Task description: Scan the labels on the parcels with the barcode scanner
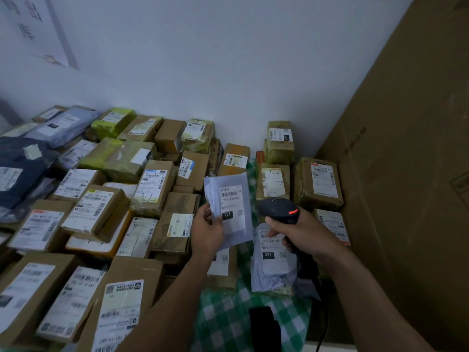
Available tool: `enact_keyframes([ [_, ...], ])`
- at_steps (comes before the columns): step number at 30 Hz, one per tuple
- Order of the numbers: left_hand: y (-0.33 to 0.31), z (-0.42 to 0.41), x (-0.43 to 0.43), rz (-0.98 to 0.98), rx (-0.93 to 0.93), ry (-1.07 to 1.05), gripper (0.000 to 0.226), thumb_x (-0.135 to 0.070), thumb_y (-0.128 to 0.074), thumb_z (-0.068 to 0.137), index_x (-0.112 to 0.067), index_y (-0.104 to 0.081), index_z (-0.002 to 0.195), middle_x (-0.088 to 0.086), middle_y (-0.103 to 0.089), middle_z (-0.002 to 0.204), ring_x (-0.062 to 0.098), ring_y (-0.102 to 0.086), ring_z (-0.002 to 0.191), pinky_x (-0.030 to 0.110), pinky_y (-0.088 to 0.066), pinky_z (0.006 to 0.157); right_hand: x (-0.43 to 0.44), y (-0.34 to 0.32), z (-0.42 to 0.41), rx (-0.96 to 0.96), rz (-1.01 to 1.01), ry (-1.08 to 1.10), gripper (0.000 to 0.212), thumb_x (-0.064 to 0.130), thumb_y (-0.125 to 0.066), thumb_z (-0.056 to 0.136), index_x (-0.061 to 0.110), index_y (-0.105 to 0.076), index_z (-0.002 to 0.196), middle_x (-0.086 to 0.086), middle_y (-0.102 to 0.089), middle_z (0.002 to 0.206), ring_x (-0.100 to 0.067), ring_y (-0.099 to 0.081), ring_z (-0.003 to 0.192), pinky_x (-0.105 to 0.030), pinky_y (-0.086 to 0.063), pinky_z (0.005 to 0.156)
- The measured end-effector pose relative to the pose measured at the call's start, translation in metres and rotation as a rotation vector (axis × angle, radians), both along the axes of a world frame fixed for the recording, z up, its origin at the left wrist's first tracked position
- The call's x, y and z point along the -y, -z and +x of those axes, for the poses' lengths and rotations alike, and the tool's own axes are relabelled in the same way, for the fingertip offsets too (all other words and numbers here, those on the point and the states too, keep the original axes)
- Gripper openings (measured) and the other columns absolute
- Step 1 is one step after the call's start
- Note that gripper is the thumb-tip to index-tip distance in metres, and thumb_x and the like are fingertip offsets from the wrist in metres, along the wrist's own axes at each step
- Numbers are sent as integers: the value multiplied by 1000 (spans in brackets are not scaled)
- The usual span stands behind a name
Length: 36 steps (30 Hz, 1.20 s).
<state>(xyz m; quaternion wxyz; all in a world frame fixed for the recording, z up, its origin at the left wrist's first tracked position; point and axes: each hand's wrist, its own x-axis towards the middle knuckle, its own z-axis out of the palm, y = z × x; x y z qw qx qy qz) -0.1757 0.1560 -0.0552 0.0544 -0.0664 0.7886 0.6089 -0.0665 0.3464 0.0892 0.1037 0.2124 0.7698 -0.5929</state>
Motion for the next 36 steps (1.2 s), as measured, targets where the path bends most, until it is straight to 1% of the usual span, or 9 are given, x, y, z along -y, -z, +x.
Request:
enact_keyframes([
  [4, -3, -37, -1, -103, 46, 11, 32, -14, -58, 102, -15, -58, 135, 1, -66, 121, 21, -63, 113, 39, -56, 87, -6, 2, -18, -1, 50, 11, 24, 33, -73, 97, 30, -67, 119, -3, -79, 91, -11, -59, 61, -27, -52, 61],
  [8, -5, -74, -17, -204, 69, 99, 27, -17, -53, 105, -7, -58, 129, 8, -64, 119, 27, -62, 113, 33, -48, 81, -15, 12, -39, 20, 81, 21, 33, 36, -75, 95, 30, -65, 126, -1, -80, 90, -12, -61, 64, -28, -52, 61],
  [14, 3, -132, -52, -129, 186, 149, 29, -17, -52, 106, -15, -55, 135, 7, -64, 125, 28, -60, 121, 45, -53, 99, -28, 27, -72, 78, 100, 23, 33, 40, -76, 93, 35, -64, 123, 5, -80, 90, -8, -64, 66, -27, -52, 62],
  [19, 14, -194, -80, -157, 186, 175, 31, -21, -49, 107, -12, -55, 136, 12, -65, 128, 33, -61, 120, 52, -54, 100, -46, 47, -110, 124, 105, 58, 30, 41, -76, 92, 32, -66, 119, 4, -79, 89, -9, -63, 63, -27, -52, 61],
  [23, 32, -229, -94, -165, 170, 173, 31, -18, -46, 108, -10, -55, 137, 13, -65, 129, 32, -62, 119, 43, -54, 93, -60, 65, -134, 145, 72, 82, 29, 40, -76, 93, 29, -67, 117, 1, -79, 88, -10, -61, 63, -28, -52, 60],
  [25, 43, -242, -98, -180, 121, 154, 35, -19, -48, 107, -15, -51, 142, 10, -64, 130, 30, -62, 119, 45, -54, 97, -66, 73, -147, 154, 66, 87, 30, 40, -76, 93, 28, -67, 118, 1, -79, 88, -10, -62, 63, -27, -52, 60],
  [30, 70, -226, -98, -540, -277, 341, 58, -28, -71, 95, -13, -51, 148, 9, -48, 152, 26, -43, 141, 42, -35, 119, -74, 86, -168, 167, 66, 85, 34, 43, -75, 92, 27, -67, 121, 0, -77, 91, -9, -63, 64, -24, -51, 60],
  [33, 82, -216, -96, -725, -223, 621, 78, -46, -75, 88, -16, -45, 153, 12, -35, 163, 31, -31, 150, 50, -26, 124, -72, 92, -175, 171, 57, 89, 32, 41, -74, 93, 28, -67, 121, 2, -78, 91, -6, -62, 61, -24, -51, 58],
  [36, 92, -226, -95, -880, -212, 787, 78, -39, -69, 93, -20, -31, 158, 15, -13, 170, 32, -11, 157, 53, -13, 126, -71, 96, -178, 192, 56, 92, 34, 40, -75, 93, 28, -66, 124, 1, -78, 93, -5, -62, 60, -24, -52, 58],
])
